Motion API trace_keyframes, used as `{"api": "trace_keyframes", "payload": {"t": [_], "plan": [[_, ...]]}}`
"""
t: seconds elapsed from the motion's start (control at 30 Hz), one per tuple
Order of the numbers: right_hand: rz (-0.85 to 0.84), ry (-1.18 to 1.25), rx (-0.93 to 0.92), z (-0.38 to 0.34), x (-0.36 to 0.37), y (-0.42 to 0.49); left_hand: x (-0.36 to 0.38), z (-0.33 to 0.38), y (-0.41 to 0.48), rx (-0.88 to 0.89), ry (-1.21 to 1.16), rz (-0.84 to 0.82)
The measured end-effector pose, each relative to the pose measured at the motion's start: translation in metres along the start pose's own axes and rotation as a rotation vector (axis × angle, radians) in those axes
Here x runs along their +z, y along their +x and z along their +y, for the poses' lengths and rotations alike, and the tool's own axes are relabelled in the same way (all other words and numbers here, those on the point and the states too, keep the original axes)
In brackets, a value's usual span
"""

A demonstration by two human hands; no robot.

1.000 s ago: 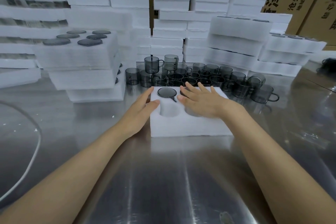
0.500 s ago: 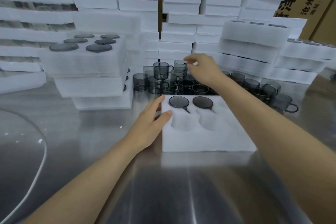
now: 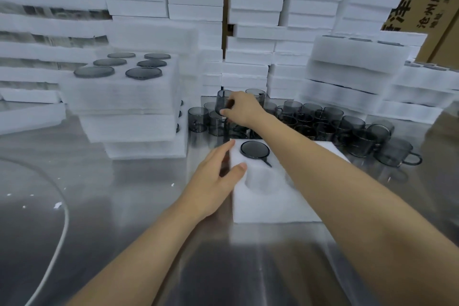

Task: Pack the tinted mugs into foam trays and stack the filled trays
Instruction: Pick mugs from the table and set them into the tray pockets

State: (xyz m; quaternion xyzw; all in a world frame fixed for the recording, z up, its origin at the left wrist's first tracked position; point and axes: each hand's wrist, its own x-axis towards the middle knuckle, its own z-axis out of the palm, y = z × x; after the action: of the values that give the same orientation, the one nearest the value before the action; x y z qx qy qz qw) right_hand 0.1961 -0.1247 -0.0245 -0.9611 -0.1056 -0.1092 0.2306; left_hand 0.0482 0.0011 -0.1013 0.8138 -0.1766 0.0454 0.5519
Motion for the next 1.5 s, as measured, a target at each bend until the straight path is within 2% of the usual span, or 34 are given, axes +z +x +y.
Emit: {"api": "trace_keyframes", "payload": {"t": [0.17,0.27,0.37,0.53,0.7,0.87,0.97,1.1,1.23,1.3,1.43,1.5], "plan": [[0.183,0.161,-0.031,0.007,-0.034,-0.054,0.0,0.003,0.0,-0.024,-0.054,-0.003],[0.315,0.242,0.027,0.02,-0.057,-0.102,-0.001,0.003,0.0,-0.038,-0.066,0.003],[0.378,0.32,0.114,0.037,-0.07,-0.146,0.0,0.004,0.0,-0.043,-0.039,0.006],[0.383,0.474,0.227,0.065,-0.072,-0.18,0.001,0.006,-0.002,-0.064,-0.046,-0.013],[0.39,0.639,0.2,0.077,-0.072,-0.174,0.002,0.007,-0.004,-0.066,-0.009,-0.026],[0.427,0.991,0.155,0.09,-0.073,-0.175,0.0,0.003,-0.003,-0.069,0.017,-0.042],[0.391,1.204,0.149,0.093,-0.075,-0.176,0.0,0.002,-0.003,-0.058,0.032,-0.044],[0.317,1.351,0.204,0.088,-0.077,-0.175,0.002,0.002,-0.003,-0.057,0.019,-0.041],[0.291,1.73,0.259,0.087,-0.084,-0.176,0.002,0.001,-0.002,-0.058,0.003,-0.036],[0.271,1.687,0.272,0.089,-0.085,-0.175,0.001,-0.001,0.0,-0.054,0.003,-0.036],[0.282,1.424,0.254,0.088,-0.079,-0.174,0.001,-0.003,0.0,-0.062,-0.002,-0.042],[0.314,1.422,0.249,0.085,-0.079,-0.175,0.001,-0.003,0.0,-0.062,0.003,-0.036]]}}
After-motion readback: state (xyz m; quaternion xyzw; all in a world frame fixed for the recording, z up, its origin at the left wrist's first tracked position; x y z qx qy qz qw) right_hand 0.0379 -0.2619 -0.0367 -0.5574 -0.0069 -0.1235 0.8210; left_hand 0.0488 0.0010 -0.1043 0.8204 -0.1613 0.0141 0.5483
